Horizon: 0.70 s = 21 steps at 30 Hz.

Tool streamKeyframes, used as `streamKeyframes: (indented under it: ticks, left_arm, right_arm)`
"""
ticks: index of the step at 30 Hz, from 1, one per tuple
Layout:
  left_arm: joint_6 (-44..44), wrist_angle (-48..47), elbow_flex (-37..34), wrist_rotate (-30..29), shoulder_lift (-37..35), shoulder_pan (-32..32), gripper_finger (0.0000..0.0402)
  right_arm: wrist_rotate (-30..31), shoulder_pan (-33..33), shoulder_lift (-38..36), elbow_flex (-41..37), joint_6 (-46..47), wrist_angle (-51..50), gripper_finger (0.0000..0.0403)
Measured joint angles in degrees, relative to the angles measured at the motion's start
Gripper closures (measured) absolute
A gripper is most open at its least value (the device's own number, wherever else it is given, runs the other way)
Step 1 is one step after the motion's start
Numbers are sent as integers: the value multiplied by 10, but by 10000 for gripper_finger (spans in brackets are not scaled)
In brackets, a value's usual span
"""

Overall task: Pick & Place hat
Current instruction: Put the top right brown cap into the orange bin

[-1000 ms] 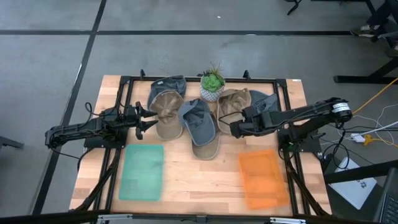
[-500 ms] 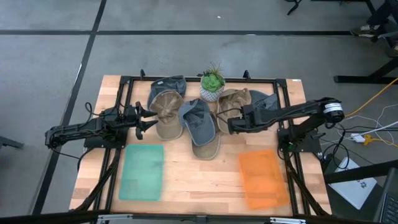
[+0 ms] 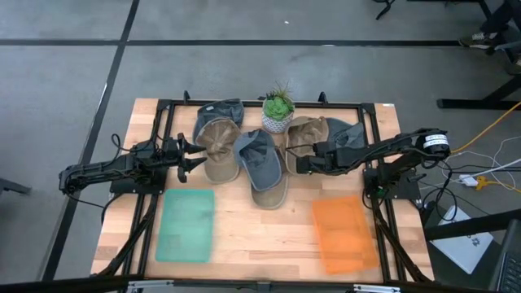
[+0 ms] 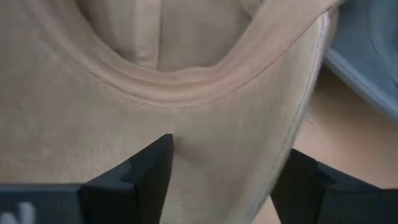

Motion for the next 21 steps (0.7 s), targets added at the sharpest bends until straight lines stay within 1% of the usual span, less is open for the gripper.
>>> streamKeyframes:
  ticks: [3,10,12,14,18,21]
  left_arm:
    - [0,0,0,0,0,0,203]
    - [0,0,0,0,0,0,203]
    - [0,0,0,0,0,0,203]
    - [0,0,0,0,0,0,203]
    - [0,0,0,0,0,0,203]
    - [0,0,0,0,0,0,203]
  right_arm:
    - [13,0,0,-1,-21,9,226]
    - [32,0,-1,0,-58,18,357]
    - [37,0,-2,1,-74,26,384]
    - [38,0,-7,2,-91,28,388]
    - [37,1,-33,0,-120,14,374]
    - [37,5,-64,6,-149,-3,383]
